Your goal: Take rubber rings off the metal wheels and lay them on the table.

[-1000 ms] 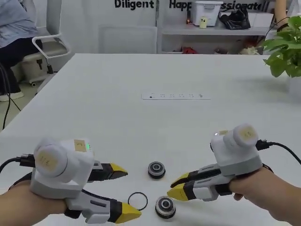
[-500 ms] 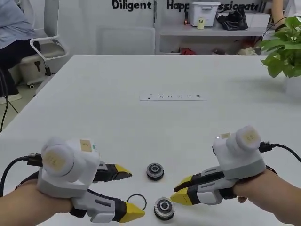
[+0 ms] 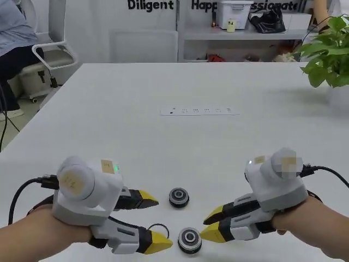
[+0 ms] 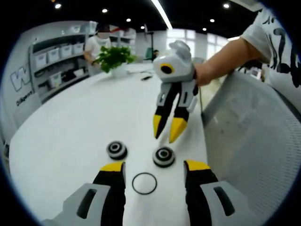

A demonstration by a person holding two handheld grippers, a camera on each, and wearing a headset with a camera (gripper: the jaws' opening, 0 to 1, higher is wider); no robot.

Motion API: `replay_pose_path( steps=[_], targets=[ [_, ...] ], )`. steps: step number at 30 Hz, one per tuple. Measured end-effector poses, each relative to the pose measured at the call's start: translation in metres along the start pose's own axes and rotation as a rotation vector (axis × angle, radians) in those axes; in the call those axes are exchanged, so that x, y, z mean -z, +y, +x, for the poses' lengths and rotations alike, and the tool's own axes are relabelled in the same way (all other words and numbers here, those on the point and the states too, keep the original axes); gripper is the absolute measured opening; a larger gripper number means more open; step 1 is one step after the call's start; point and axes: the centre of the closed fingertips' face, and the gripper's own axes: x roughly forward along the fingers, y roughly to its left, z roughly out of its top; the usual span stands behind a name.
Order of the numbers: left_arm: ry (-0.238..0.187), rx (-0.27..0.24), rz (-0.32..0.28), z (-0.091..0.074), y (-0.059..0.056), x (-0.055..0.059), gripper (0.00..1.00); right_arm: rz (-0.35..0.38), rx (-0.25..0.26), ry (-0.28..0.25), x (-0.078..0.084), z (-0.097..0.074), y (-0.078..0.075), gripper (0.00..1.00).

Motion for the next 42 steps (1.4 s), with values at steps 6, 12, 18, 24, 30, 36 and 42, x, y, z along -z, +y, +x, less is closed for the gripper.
replay_pose_path(
  steps=[6,12,18,24,30,36,42],
  targets=[
    [0.005,0.011,0.002,0.004,-0.001,0.0,0.48,-0.015,-0.002,0.014,0.004,0.002,0.0,0.16],
    [0.013,0.02,-0.001,0.009,-0.001,0.001,0.46,-0.034,-0.006,0.031,0.008,0.005,0.001,0.16],
    [0.02,0.032,0.0,0.013,-0.004,0.003,0.43,-0.052,-0.008,0.054,0.014,0.007,0.0,0.16],
    [0.03,0.045,0.002,0.017,-0.006,0.004,0.42,-0.07,-0.015,0.067,0.016,0.01,0.001,0.16],
    [0.037,0.057,0.005,0.021,-0.008,0.005,0.4,-0.08,-0.018,0.078,0.019,0.012,0.001,0.16],
    [0.046,0.07,0.008,0.025,-0.011,0.006,0.39,-0.094,-0.018,0.087,0.02,0.014,0.002,0.16],
    [0.054,0.077,0.012,0.028,-0.012,0.007,0.37,-0.104,-0.021,0.094,0.022,0.016,0.003,0.15]
  ],
)
